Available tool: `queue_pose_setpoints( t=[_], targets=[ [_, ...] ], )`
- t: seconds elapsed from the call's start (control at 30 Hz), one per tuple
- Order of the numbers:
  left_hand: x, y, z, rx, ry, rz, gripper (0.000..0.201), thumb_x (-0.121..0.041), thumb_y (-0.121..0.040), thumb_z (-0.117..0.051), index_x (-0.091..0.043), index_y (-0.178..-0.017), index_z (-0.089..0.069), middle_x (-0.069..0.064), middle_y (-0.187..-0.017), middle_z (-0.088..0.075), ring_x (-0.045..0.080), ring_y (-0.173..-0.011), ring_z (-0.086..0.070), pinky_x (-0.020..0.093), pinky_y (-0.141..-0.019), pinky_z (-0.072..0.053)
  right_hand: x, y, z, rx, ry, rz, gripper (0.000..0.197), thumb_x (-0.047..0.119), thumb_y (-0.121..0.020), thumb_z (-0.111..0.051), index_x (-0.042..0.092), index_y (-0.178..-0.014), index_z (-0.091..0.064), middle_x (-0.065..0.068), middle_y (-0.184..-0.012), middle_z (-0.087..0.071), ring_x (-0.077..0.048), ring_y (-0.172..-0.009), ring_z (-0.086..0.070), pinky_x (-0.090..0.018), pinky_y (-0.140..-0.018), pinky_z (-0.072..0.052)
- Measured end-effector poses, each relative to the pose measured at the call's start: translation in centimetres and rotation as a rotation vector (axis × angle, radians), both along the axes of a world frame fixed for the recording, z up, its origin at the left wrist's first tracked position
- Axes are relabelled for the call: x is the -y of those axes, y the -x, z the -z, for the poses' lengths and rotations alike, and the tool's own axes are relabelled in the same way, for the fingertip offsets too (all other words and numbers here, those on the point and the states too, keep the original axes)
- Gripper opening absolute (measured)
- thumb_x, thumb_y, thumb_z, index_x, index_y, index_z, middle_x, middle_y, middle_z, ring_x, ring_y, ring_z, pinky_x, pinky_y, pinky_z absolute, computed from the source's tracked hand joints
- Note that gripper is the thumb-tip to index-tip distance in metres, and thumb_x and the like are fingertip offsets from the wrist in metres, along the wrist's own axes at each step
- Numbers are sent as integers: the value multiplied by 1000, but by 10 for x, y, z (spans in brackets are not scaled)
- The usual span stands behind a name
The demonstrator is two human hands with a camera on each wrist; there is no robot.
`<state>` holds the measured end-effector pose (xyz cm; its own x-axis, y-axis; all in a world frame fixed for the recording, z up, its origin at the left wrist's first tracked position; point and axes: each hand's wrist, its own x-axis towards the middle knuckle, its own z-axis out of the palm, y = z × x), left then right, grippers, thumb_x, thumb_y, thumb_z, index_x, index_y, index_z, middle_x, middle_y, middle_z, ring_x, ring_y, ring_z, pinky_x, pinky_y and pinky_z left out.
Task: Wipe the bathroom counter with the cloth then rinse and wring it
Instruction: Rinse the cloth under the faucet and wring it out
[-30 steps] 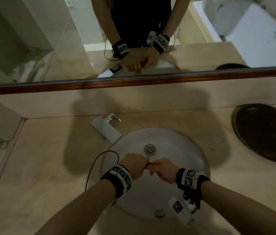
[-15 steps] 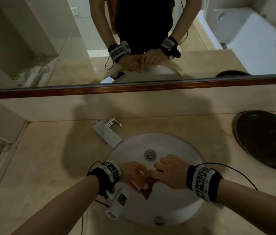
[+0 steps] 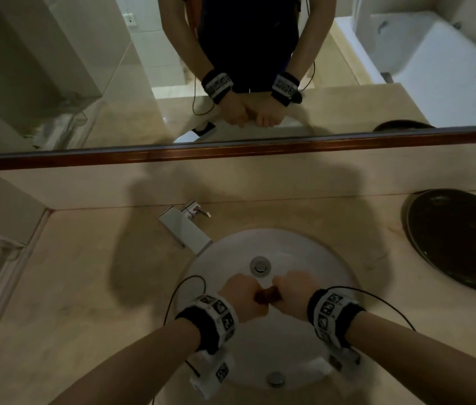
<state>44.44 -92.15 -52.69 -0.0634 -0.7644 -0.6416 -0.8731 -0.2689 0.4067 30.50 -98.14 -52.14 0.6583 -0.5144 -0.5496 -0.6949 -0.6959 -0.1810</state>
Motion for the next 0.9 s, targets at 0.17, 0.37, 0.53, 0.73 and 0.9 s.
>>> queue_pose_setpoints(
  t=[0.17, 0.37, 0.53, 0.73, 0.9],
  targets=[
    [-1, -2, 0, 278, 226, 452, 27, -28, -95, -45, -8, -85, -61, 11, -90, -59, 24, -59, -46, 33, -56, -38, -14, -2, 14, 89, -461, 484, 38, 21, -87, -56, 14, -54, -38, -1, -51, -37, -15, -44, -33, -24, -46, -26],
    [-12, -17, 0, 274, 263, 585, 31, -34, -98, -43, -7, -107, -56, 12, -107, -50, 31, -76, -55, 35, -62, -33, -19, 5, 6, 273, -784, 535, 33, 38, -94, -53, 16, -69, -54, 0, -56, -45, -15, -46, -38, -22, -46, -34],
    [-22, -9, 0, 56, -1, 367, 40, -48, -86, -63, -9, -98, -63, 13, -97, -58, 27, -74, -52, 32, -67, -40, -9, 14, -2, 73, -183, -242, 34, 51, -97, -38, 21, -102, -55, -1, -79, -57, -23, -69, -53, -32, -64, -42],
    [-6, -32, -24, -316, -238, 258, 25, -23, -90, -64, -11, -111, -68, 7, -104, -66, 13, -88, -53, 30, -83, -42, -7, 20, -15, 164, 92, -659, 37, 47, -101, -27, 18, -115, -45, -8, -91, -60, -30, -68, -56, -37, -60, -46],
    [-3, -37, -25, -603, -408, 51, 25, -16, -86, -70, -12, -110, -66, 0, -110, -67, 18, -106, -61, 32, -95, -49, 9, 23, -21, 495, 387, -838, 34, 43, -85, -64, 21, -103, -44, 2, -69, -56, -18, -47, -49, -26, -42, -43]
  ],
)
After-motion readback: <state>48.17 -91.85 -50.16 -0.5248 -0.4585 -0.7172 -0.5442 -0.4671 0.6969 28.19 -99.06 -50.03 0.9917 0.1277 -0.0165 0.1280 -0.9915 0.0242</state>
